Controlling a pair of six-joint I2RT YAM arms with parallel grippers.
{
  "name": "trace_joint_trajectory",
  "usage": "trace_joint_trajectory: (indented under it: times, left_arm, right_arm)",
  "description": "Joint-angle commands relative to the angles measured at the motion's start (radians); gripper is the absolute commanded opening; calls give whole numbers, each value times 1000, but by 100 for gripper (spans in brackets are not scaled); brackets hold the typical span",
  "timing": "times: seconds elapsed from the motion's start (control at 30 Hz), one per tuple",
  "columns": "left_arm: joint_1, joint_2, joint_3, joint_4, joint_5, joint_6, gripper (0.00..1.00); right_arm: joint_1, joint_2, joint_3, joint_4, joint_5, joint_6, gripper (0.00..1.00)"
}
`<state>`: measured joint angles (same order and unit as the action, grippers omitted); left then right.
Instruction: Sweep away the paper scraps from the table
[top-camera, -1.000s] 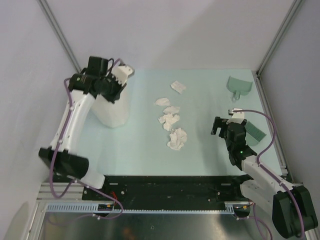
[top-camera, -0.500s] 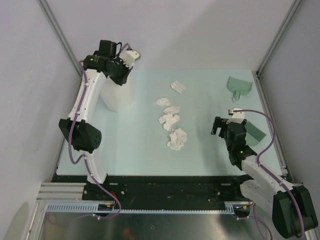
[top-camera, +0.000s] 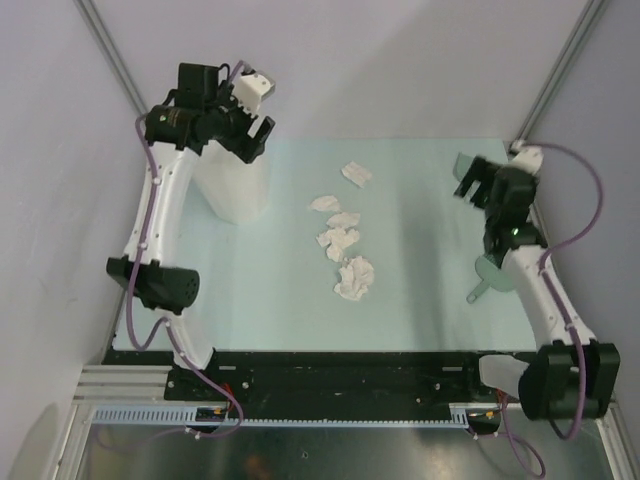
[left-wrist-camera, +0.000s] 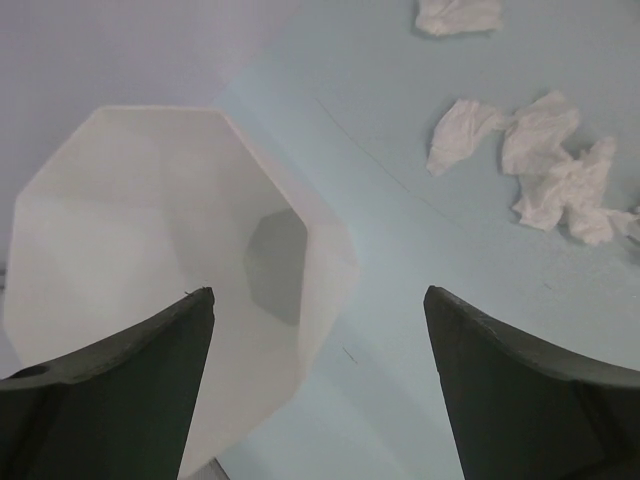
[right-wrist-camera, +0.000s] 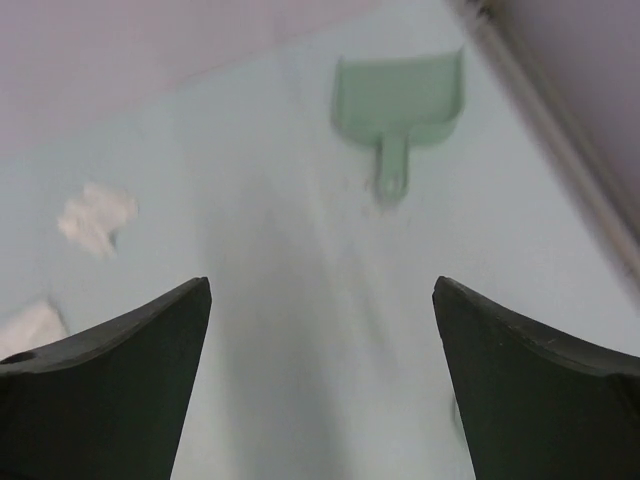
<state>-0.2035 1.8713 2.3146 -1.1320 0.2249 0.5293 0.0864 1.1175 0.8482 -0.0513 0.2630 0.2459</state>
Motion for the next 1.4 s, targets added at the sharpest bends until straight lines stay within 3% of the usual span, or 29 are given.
trace_joint_trajectory:
  times: [0.0, 0.23, 0.53, 0.77, 0.97, 1.1, 1.27, 1.37]
  left_arm:
    - [-68, -219, -30, 9, 83, -46, 90]
    - [-188, -470, -351, 11, 166, 1, 91]
    - [-237, -587, -615, 18, 148, 9, 91]
    - [-237, -594, -684, 29, 120, 9, 91]
    - [-237, -597, -689, 35, 126, 14, 91]
    - [-237, -598, -686, 35, 117, 17, 91]
    - [-237, -621, -696, 35, 96, 28, 91]
    - [-237, -624, -698, 35, 88, 29, 91]
  right_arm:
    - [-154, 186, 282, -206, -111, -35, 96]
    - [-244, 488, 598, -376, -166, -140, 86]
    - [-264, 1035, 1217, -737, -169, -68, 98]
    - [-226, 1200, 1327, -786, -120, -60, 96]
    - [-218, 1228, 1270, -753, -156, -57, 81]
    - [-224, 1269, 1293, -754, -154, -54, 64]
    - [-237, 1282, 1299, -749, -137, -60, 51]
    - [-250, 1286, 1302, -742, -174, -59, 29]
